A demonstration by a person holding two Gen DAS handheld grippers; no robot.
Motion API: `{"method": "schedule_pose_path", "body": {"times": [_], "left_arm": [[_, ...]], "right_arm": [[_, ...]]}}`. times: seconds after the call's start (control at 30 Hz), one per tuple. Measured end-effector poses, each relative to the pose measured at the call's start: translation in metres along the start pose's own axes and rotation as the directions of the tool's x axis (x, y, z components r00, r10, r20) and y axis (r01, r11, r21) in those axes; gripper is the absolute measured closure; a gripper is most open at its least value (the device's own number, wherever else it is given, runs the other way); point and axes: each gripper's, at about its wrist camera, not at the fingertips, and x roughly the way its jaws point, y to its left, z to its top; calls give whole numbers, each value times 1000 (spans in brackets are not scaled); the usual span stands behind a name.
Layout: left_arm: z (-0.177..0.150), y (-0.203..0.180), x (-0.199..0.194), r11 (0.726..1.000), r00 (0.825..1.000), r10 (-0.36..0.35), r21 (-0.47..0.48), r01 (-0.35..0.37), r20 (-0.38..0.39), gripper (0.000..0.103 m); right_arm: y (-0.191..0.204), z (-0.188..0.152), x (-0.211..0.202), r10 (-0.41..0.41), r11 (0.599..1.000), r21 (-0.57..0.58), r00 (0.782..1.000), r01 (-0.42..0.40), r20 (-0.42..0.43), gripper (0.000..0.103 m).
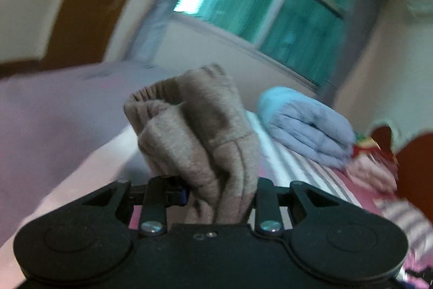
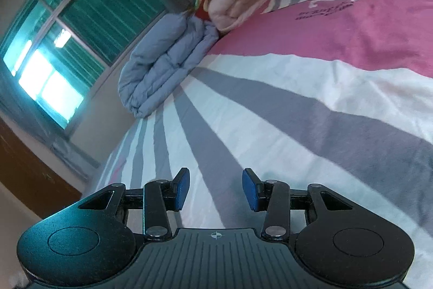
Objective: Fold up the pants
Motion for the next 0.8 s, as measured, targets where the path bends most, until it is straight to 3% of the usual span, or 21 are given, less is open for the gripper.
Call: {"method": "schedule_pose_path", "body": {"times": [0.13, 0.27, 0.4, 0.5, 0.63, 0.77, 0.8], "left_arm": [[-14, -84, 11, 981, 999, -36, 189, 37, -9, 84], [-54, -153, 26, 947, 995, -96, 305, 103, -39, 85], [-105, -218, 41, 877, 984, -151, 445, 180, -100, 85], [-149, -260, 53, 793, 977, -138, 572, 208, -163, 85], [-205, -283, 52, 669, 975, -106, 710, 217, -198, 85], [-224, -294, 55, 630, 980, -56, 755, 182, -189, 85], [-226, -295, 56, 631, 981, -51, 756, 176, -186, 85]], "right_arm": [[-15, 8, -7, -8, 998, 55, 1000, 6, 24, 60], [-35, 13, -10, -28, 989, 148, 999, 22, 37, 60], [-41, 16, -15, -23, 984, 180, 999, 16, 40, 60], [-46, 17, -18, -6, 979, 203, 999, -2, 35, 60], [-50, 19, -17, 8, 975, 223, 1000, -12, 22, 60], [-50, 21, -13, 16, 976, 219, 1000, -18, 7, 60], [-49, 20, -11, 18, 975, 221, 1000, -19, 5, 60]]}}
